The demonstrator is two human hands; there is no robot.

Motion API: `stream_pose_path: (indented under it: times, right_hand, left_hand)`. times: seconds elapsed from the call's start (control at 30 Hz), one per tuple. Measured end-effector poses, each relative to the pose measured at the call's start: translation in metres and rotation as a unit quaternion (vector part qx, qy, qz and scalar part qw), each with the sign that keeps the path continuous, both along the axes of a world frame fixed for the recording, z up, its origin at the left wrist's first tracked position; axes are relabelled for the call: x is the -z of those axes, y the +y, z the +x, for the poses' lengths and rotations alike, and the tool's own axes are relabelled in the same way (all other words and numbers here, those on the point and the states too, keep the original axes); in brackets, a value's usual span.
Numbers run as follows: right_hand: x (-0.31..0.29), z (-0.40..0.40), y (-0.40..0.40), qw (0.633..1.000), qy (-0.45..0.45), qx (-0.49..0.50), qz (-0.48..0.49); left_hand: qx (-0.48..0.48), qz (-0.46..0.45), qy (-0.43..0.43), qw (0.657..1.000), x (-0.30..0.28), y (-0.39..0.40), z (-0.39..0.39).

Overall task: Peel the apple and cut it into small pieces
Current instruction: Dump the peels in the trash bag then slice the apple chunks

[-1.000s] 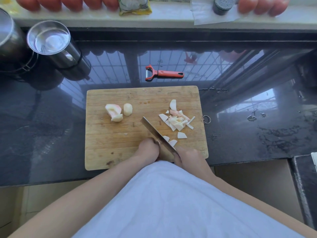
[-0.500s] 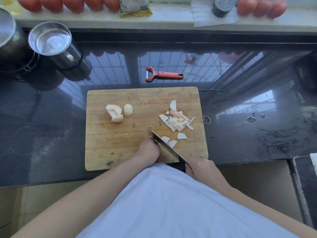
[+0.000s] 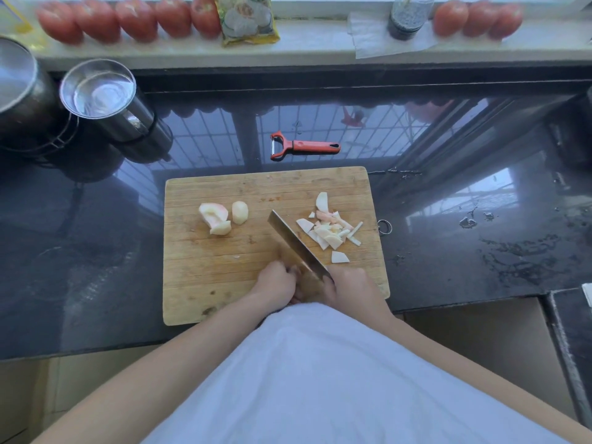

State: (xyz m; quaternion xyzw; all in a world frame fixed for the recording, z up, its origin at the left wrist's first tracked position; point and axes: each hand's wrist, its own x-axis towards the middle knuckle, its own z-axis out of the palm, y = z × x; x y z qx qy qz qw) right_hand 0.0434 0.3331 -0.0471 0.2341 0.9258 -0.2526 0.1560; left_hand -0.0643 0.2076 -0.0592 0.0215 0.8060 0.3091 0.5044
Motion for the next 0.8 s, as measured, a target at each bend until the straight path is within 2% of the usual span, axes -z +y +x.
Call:
stream_pose_path:
  times: [0.13,0.27,0.4,0.47,0.6,0.73,0.8]
  right_hand:
    - [-0.009,0.017,0.015,0.999,0.024,0.016,-0.026]
    - [-0.005,0.029,0.017,0.997,0.033,-0.062,-0.012]
    - [0.0,0.027,0.018,0.988,-0.073,-0.133,0.012]
    - [-0.006,0.027,0.026,0.993,-0.043,-0.113,0.011]
    - [-0.006,0.017,0.058,0.991,0.02,-0.116,0.065]
    - [0.002,0.006,0.075,0.979,0.028,-0.164,0.114]
    - [0.0,0.013,0.071,0.965,0.037,-0.219,0.14]
  left_hand:
    - [-0.102,0.043,-0.071,0.991,0.0,-0.018,-0.014]
    - [-0.103,0.02,-0.059,0.993,0.001,-0.04,-0.031]
    - [-0.203,0.011,-0.01,0.979,0.0,-0.049,-0.046]
    - [-0.253,0.022,0.011,0.967,-0.004,-0.055,-0.052]
    - [-0.243,0.028,0.021,0.969,-0.017,-0.066,-0.052]
    - [-0.243,0.059,0.002,0.968,-0.03,-0.064,-0.05]
    - [-0.266,0.089,0.023,0.959,-0.041,-0.057,-0.048]
